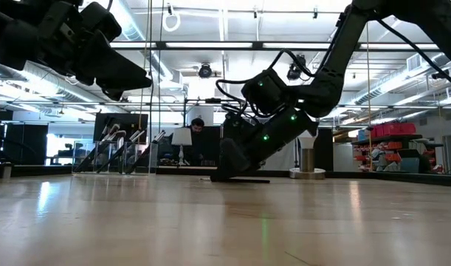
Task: Put items in baskets/containers
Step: Put the eyeshadow brush into the transparent organizer
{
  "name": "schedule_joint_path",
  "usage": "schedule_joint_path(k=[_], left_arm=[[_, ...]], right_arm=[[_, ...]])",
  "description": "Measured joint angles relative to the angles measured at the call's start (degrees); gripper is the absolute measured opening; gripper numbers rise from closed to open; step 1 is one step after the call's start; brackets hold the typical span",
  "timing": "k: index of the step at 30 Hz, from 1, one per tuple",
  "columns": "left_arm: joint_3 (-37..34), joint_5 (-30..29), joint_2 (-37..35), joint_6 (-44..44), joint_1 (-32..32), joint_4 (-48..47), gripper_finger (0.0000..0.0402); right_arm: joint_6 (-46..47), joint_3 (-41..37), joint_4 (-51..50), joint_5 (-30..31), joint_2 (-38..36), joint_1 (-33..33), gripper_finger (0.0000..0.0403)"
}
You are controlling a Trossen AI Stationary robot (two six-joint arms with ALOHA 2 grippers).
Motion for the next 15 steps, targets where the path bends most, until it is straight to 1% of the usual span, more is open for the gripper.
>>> schedule_joint_path(k=[4,6,9,15], left_arm=[[0.00,0.00,0.01,0.11,0.02,0.00,0.0140],[0.00,0.00,0.02,0.19,0.02,-0.03,0.0140],[0.00,0.00,0.04,0.25,0.02,-0.03,0.0140],[0.00,0.04,0.04,1.45,0.03,-1.72,0.0140]], right_arm=[[0.25,-2.38,3.56,0.10,-0.02,-0.04,0.0029],[0.68,-2.70,3.99,0.11,-0.04,-0.02,0.0012],[2.05,-3.07,5.02,0.35,-0.05,0.73,0.0012],[5.80,-4.02,12.77,2.76,0.57,3.84,0.0009]])
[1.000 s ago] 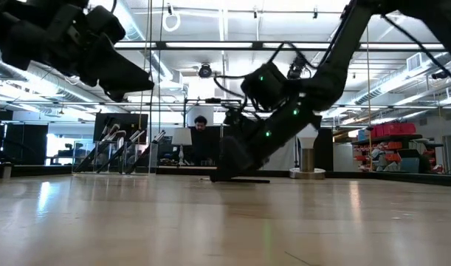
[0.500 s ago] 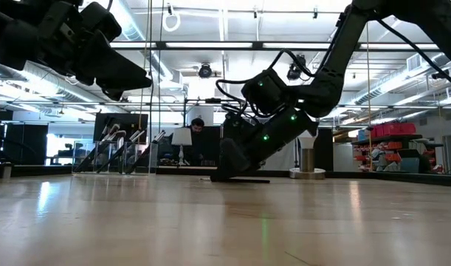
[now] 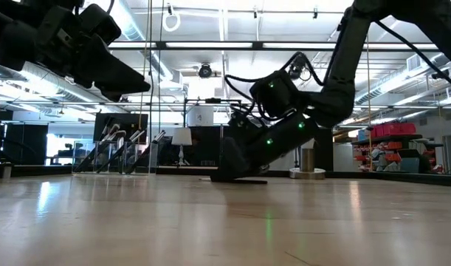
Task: Put items in baskets/containers
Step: Put the eyeshadow brush into the transparent organizer
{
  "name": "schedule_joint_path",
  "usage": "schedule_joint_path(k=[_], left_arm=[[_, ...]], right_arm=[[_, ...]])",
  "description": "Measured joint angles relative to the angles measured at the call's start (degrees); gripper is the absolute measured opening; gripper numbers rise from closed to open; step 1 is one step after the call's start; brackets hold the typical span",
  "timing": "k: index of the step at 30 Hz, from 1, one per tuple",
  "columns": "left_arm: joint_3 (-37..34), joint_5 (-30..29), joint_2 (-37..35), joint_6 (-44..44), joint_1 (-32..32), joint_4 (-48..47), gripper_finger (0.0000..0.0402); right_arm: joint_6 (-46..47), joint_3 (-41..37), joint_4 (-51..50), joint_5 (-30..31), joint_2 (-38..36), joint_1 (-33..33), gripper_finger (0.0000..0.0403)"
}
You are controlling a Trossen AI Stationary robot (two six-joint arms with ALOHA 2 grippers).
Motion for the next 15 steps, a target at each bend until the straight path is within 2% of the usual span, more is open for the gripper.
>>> schedule_joint_path(k=[6,10,15], left_arm=[[0.00,-0.96,0.02,2.78,0.54,1.71,0.0140],[0.02,-0.51,0.35,3.87,0.39,2.53,0.0141],[0.00,1.78,2.12,5.81,-0.33,2.88,0.0174]], right_arm=[[2.94,-0.26,10.53,-1.42,0.59,4.97,0.0010],[3.56,-0.09,22.77,-0.99,0.30,8.42,0.0010],[0.41,-0.07,35.55,-0.73,-0.30,12.86,0.0010]])
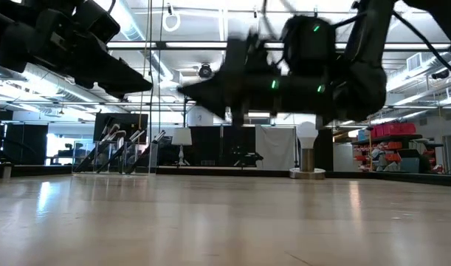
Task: Put items in baskets/containers
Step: Put the eyeshadow brush into the transparent organizer
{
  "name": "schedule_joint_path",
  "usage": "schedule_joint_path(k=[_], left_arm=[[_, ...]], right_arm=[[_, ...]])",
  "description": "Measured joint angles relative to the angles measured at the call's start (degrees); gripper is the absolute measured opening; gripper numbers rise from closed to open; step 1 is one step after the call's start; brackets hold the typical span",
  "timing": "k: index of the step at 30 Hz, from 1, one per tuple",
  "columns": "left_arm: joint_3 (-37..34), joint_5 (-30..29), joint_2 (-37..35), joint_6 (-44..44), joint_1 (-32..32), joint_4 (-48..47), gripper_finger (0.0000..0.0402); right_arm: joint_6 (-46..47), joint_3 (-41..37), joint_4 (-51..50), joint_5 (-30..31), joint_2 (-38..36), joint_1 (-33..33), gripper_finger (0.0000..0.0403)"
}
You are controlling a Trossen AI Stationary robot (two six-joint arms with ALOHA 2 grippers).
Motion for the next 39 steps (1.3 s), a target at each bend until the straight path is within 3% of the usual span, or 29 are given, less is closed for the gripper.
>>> schedule_joint_path(k=[5,9,19,27,39], left_arm=[[0.00,0.35,4.80,-0.27,-0.89,4.15,0.0229],[0.04,0.38,11.85,1.55,-2.54,15.74,0.0252],[2.01,-1.61,34.65,5.82,-3.99,55.39,0.0226],[10.76,-1.60,43.88,9.08,-4.05,58.95,0.0189],[12.21,-1.61,43.95,9.21,-4.05,62.00,0.0104]], right_arm=[[-5.32,0.11,7.36,0.32,-2.51,3.66,0.0010],[-9.68,0.18,8.89,0.89,-4.73,5.95,0.0010],[-15.05,1.24,9.26,4.38,-7.13,8.85,0.0010],[-17.39,2.72,9.06,4.33,-7.13,9.23,0.0010],[-17.50,2.76,8.82,4.31,-7.15,9.55,0.0010]])
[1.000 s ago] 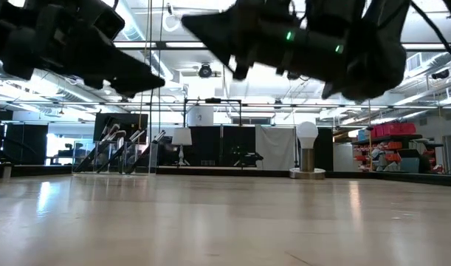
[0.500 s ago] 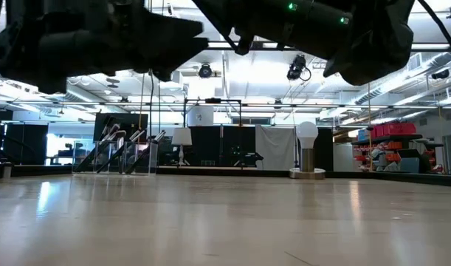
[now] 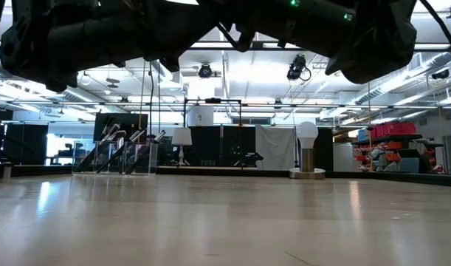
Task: Put items in baskets/containers
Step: Put the eyeshadow brush into the transparent organizer
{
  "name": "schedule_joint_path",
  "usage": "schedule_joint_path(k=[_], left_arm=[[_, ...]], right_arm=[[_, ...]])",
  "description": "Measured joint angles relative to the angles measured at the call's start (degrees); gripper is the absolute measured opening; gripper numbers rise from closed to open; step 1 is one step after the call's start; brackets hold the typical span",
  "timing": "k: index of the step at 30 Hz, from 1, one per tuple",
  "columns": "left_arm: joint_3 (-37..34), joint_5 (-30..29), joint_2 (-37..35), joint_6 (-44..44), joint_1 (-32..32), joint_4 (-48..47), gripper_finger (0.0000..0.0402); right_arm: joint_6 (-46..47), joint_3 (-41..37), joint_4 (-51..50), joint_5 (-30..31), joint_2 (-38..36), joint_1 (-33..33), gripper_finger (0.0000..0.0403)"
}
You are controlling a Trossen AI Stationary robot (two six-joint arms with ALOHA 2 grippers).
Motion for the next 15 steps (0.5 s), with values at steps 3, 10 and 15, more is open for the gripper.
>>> schedule_joint_path(k=[3,10,15], left_arm=[[-0.09,1.22,0.00,-0.15,-0.01,0.07,0.0073],[-0.07,4.24,0.00,-0.45,0.00,0.09,0.0013],[-0.09,4.09,0.00,-1.41,-0.01,-0.81,0.0012]], right_arm=[[-0.16,0.02,-0.05,-0.07,-0.02,0.00,0.0010],[1.17,0.06,-1.16,-0.16,-0.07,0.02,0.0012],[2.08,-0.03,-3.15,-0.17,-0.13,0.08,0.0025]])
